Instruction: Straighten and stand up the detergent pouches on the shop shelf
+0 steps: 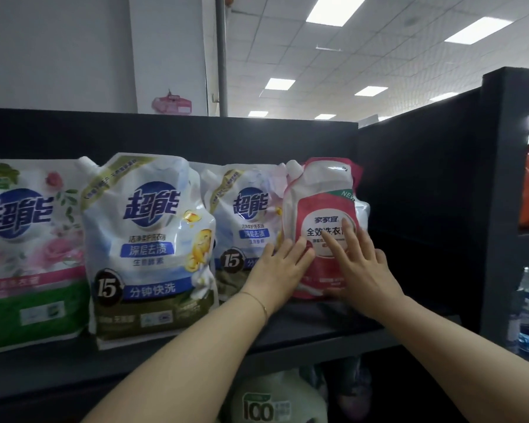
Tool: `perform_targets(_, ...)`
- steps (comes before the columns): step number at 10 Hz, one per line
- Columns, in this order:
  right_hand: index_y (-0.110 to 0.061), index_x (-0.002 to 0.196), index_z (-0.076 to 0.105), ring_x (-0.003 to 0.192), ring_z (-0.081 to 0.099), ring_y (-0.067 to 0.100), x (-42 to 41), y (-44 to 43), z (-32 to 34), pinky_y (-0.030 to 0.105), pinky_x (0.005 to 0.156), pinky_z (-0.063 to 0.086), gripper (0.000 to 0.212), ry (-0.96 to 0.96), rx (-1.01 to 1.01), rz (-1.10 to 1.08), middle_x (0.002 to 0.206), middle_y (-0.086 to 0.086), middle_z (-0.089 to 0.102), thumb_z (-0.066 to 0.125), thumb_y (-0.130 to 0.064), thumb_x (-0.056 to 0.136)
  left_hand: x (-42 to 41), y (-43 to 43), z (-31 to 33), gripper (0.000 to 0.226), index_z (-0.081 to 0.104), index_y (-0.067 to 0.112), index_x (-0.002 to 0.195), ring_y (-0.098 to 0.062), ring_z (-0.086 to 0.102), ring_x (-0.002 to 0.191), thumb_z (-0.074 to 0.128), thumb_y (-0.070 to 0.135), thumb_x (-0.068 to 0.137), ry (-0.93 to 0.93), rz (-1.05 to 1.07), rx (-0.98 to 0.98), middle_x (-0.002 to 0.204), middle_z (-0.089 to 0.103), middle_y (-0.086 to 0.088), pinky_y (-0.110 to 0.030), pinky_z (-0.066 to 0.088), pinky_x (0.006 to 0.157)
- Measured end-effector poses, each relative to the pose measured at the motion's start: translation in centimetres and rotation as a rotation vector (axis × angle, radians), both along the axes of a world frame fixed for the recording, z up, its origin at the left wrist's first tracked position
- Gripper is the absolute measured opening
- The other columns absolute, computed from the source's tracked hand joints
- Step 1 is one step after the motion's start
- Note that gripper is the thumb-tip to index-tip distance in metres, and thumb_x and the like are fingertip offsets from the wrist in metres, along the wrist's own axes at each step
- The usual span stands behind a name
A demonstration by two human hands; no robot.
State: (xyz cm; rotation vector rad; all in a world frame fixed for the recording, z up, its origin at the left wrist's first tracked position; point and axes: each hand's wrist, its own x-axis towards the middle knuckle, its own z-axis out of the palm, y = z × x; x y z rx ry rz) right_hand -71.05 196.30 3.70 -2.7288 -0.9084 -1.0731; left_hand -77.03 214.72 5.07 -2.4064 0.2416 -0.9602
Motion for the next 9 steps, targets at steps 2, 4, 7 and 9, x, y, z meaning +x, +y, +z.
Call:
perform_targets(2, -0.045, 0.136, -0.04, 0.141, -0.029, 0.041, 2.7, 0.6, 0.0, 0.051, 0.109, 0.031, 0.121, 0.089, -0.015, 0.049, 0.142, 0.006, -0.054, 0.065, -0.063, 0.078, 3.1, -0.1, -1.0, 0.098, 0.026, 0.023, 0.139, -0.022, 0.029, 0.135, 0.082, 0.044, 0.061, -0.116, 0.039, -0.059, 0.15, 0.027, -0.006, -0.046, 0.042, 0.096)
perform_targets(4, -0.047, 0.136, -0.035, 0.136, -0.035, 0.04, 4.6, 1.4, -0.2, 0.061, 0.11, 0.029, 0.124, 0.082, 0.032, 0.125, 0.145, 0.004, -0.049, 0.072, -0.057, 0.074, 3.9, 0.3, -0.5, 0.091, -0.015, 0.03, 0.15, -0.019, -0.012, 0.147, 0.054, 0.041, 0.092, 0.085, 0.154, -0.098, 0.16, -0.021, 0.0, -0.06, 0.017, 0.111)
perform_targets(7, -0.04, 0.135, -0.043, 0.142, -0.023, 0.046, 2.3, 1.0, 0.5, 0.052, 0.109, 0.032, 0.123, 0.088, -0.035, 0.031, 0.146, 0.013, -0.047, 0.064, -0.064, 0.079, 2.0, -2.2, 0.9, 0.082, -0.003, 0.025, 0.152, -0.026, -0.002, 0.148, 0.053, 0.043, 0.094, 0.13, 0.213, -0.119, 0.161, -0.014, -0.006, -0.054, 0.025, 0.109)
perform_targets(9, -0.03, 0.153, 0.009, 0.141, 0.024, 0.037, -0.2, -2.7, 1.7, 0.045, 0.099, 0.044, 0.082, 0.048, -0.097, 0.095, 0.162, 0.009, -0.008, 0.059, -0.04, 0.088, -0.2, -5.6, 2.5, 0.056, 0.031, 0.023, 0.139, -0.025, 0.035, 0.132, 0.057, 0.022, 0.089, 0.062, 0.141, -0.163, 0.142, 0.038, -0.005, -0.045, 0.034, 0.102)
